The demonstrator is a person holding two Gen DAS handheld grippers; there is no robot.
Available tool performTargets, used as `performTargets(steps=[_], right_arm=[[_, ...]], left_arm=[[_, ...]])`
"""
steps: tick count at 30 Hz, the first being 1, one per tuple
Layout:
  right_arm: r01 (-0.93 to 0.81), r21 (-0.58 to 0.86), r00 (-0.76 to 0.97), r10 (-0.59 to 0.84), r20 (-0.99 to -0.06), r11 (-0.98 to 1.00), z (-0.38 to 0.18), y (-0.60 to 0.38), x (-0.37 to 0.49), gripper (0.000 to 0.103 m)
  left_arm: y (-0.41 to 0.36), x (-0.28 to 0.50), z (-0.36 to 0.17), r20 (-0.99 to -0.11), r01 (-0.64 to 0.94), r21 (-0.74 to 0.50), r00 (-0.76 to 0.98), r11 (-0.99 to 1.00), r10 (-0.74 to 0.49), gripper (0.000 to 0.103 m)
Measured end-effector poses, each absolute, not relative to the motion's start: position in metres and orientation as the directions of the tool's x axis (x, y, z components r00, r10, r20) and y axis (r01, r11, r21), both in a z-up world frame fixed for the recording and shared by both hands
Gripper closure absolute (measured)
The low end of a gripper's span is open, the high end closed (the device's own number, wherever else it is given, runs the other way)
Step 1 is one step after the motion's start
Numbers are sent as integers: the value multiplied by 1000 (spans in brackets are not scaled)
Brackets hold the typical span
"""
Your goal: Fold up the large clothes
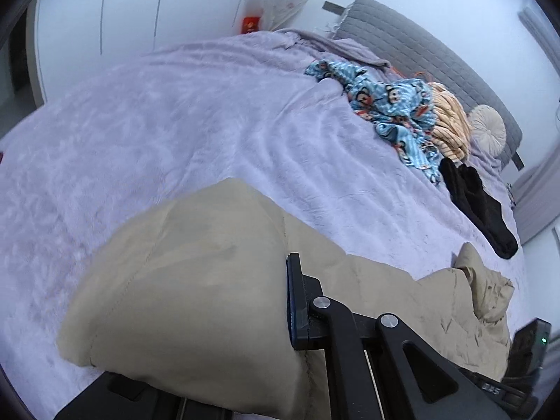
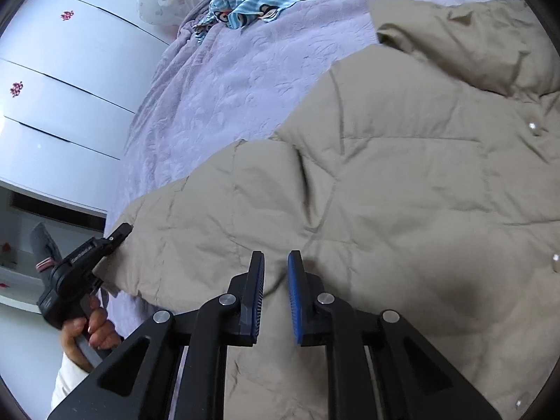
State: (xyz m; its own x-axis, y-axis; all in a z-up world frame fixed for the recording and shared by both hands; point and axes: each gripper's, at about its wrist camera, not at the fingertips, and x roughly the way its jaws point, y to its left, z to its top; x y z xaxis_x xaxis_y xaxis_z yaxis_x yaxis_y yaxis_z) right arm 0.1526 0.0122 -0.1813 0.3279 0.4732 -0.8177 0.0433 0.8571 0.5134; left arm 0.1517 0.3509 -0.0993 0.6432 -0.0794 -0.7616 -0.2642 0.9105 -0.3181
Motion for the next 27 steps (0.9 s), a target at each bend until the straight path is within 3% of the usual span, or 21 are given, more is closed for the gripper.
performTargets(steps=[9, 14, 17, 20, 24, 25, 27], right_arm=[[33, 526, 209, 509, -835, 850, -241, 50, 168, 89], [41, 598, 207, 579, -789, 800, -219, 13, 154, 89], [80, 563, 267, 526, -807, 823, -195, -39, 131, 89], [153, 471, 330, 405, -853, 869, -172, -112, 103, 89], [253, 370, 352, 271, -896, 894, -162, -189, 75, 89], [261, 436, 361, 331, -872, 862, -164, -201, 69, 89], [299, 420, 344, 313, -885, 857, -170, -224, 61, 89]], left_arm=[[229, 158, -23, -652, 118, -280, 705, 953, -279, 95], [120, 159, -3, -637, 314, -255, 657, 915, -403, 95], [43, 158, -18, -683, 411, -231, 577, 882, -449, 95], [-29, 151, -62, -758, 475, -128, 520, 871, -395, 95], [-88, 140, -142, -856, 516, 61, 467, 854, -221, 95], [-93, 137, -158, -870, 519, 94, 458, 849, -183, 95], [-94, 129, -170, -864, 514, 141, 481, 846, -148, 90]])
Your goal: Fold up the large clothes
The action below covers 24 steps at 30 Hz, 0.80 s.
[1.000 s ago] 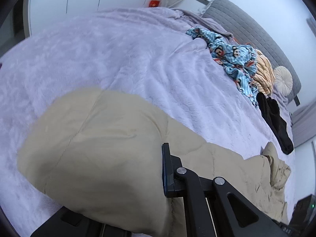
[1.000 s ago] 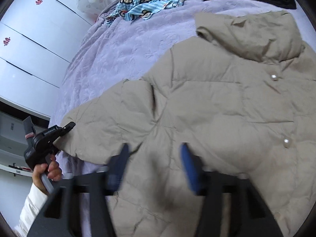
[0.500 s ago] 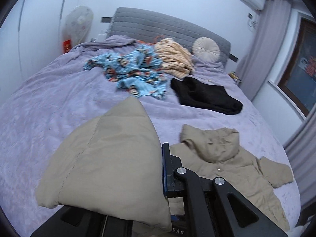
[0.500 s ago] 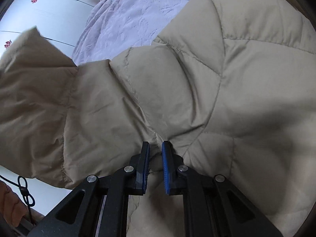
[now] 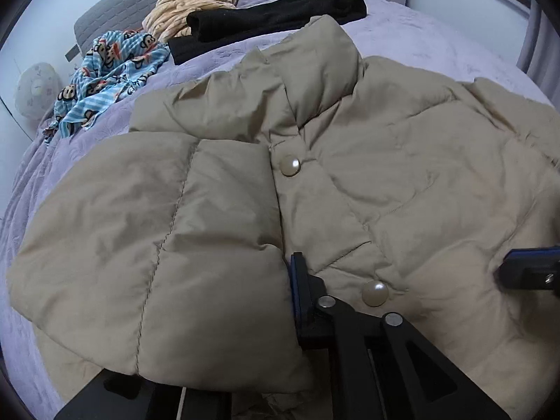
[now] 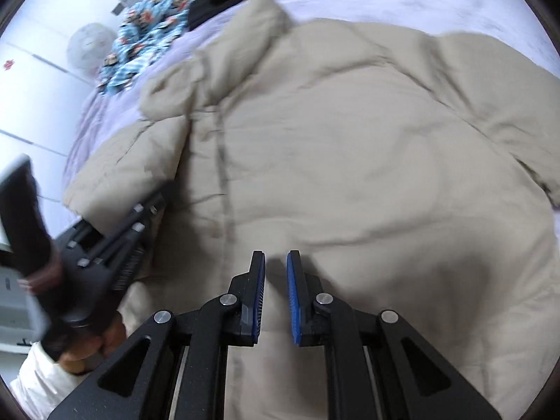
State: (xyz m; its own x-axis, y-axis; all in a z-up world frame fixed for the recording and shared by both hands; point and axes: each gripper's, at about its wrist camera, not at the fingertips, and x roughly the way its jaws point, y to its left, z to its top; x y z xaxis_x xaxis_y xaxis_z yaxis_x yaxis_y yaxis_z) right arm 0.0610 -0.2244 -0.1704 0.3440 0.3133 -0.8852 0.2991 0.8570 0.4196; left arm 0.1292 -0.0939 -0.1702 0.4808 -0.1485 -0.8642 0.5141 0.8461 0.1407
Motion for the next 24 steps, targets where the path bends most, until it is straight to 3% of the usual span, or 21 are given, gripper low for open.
performTargets(steps=[1, 3, 4, 5, 11, 12, 13, 15, 20, 24], right_arm=[[310, 423, 339, 316, -886, 852, -175, -231, 58, 89], [312, 435, 338, 329, -882, 845, -182, -238, 60, 89], [308, 439, 337, 334, -880, 844, -184, -235, 64, 88], [307, 438, 337, 334, -880, 845, -188, -226, 70, 88], [269, 435, 354, 332, -874, 859, -173, -229, 73, 87], [250, 429, 359, 328, -874, 868, -167, -225, 76, 79], [230, 420, 368, 321, -873, 878, -161, -224, 73, 55], [177, 386, 405, 290, -867, 905, -142, -209, 79, 22], [-58, 241, 496, 238, -835, 969, -98, -142, 95, 21], [-252, 26, 513, 156, -844, 967, -99, -58, 114, 21]], left_arm=[[-93, 125, -170, -860, 516, 146, 488, 844, -149, 90], [-94, 122, -167, -865, 530, 134, 475, 837, -162, 67], [-95, 119, -164, -865, 534, 122, 470, 837, -174, 24], [-92, 117, -158, -857, 530, 116, 481, 840, -185, 4], [-53, 96, -111, -827, 519, 48, 500, 853, -257, 4], [-39, 92, -104, -823, 501, 21, 500, 865, -269, 4], [-23, 88, -97, -819, 475, -12, 501, 880, -281, 4], [15, 91, -86, -809, 376, -52, 528, 925, -260, 4], [122, 126, -108, -856, -33, -91, 513, 995, -62, 4], [176, 140, -158, -912, -219, -189, 400, 957, -89, 4]])
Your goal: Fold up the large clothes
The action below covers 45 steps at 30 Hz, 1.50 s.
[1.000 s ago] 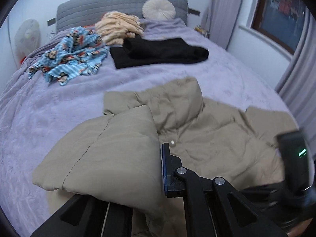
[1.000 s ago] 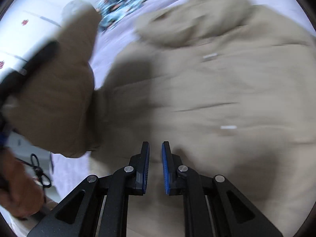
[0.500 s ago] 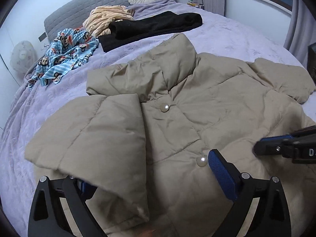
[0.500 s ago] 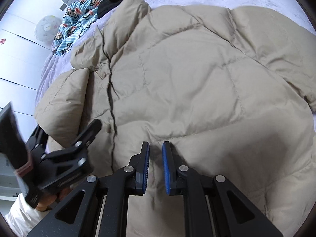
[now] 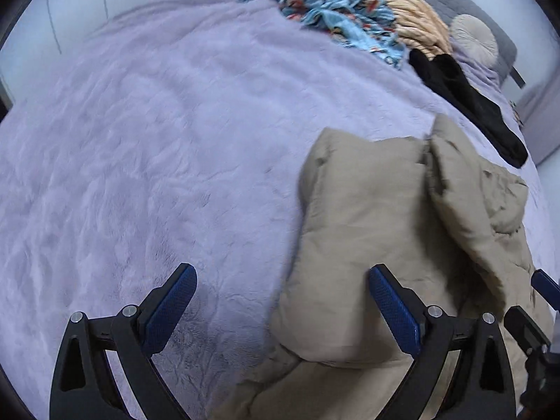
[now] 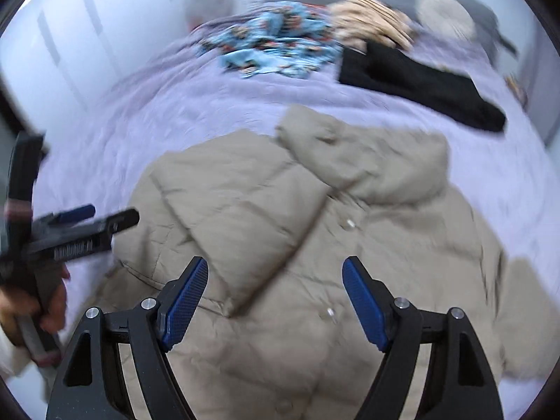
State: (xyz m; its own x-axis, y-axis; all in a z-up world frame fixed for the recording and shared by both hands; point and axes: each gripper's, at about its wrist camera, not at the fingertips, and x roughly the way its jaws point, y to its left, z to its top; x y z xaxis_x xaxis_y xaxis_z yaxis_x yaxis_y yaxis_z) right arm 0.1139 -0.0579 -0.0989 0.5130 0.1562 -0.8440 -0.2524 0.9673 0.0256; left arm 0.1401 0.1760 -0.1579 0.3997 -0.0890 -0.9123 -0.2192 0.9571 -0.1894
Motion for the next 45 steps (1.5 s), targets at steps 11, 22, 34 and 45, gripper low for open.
performTargets(steps=[11, 22, 34, 45], right_arm=[[-50, -110, 614, -57, -787, 993, -113, -62, 146, 21], [423, 295, 433, 95, -896, 857, -165, -237, 81, 31], [102, 294, 445, 221, -868, 950, -158, -173, 147, 71], [243, 343, 419, 221, -881, 907, -175, -241, 105, 92]], left_arm=[[172, 129, -191, -923, -198, -75, 385, 977, 7, 4], [175, 141, -156, -915, -149, -81, 403, 986, -14, 57], [127, 202, -179, -905, -44, -57, 424, 997, -33, 62], [133, 173, -149, -912, -28, -22, 411, 999, -8, 58]])
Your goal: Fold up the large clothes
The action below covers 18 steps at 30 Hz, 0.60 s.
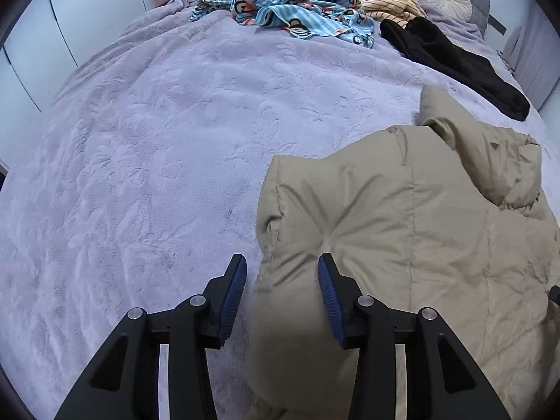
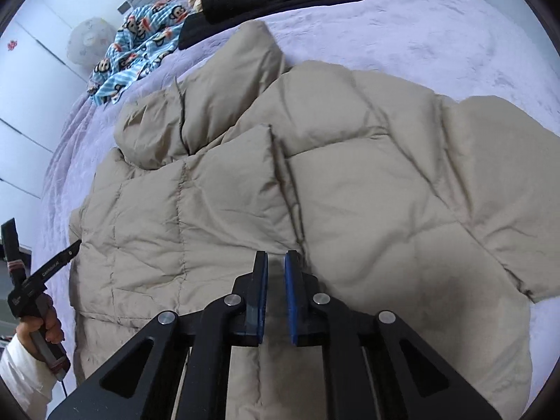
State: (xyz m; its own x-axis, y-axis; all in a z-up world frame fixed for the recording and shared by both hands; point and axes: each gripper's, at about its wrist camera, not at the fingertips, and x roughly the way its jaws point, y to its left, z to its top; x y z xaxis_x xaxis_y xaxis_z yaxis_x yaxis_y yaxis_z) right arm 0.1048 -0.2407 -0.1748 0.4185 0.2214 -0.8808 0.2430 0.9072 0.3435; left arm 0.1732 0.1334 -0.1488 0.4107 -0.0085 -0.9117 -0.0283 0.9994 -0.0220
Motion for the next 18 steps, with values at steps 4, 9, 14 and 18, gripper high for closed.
performTargets(steps=[4, 9, 14, 18], right_arm=[[300, 387, 418, 244, -875, 872, -163, -264, 75, 92], [336, 424, 398, 281, -873, 841, -160, -274, 42, 89], [358, 460, 364, 332, -870, 813, -166, -281, 11, 79], [384, 478, 391, 330, -859, 790, -159, -298, -8, 46]], left_arm=[[137, 136, -127, -926, -17, -33, 378, 999, -25, 58], [129, 92, -115, -951, -56, -76, 305, 995, -56, 58], [87, 65, -109, -961, -36, -71, 271, 997, -59, 58], [45, 59, -105, -957, -8, -103, 275, 995, -97, 58]])
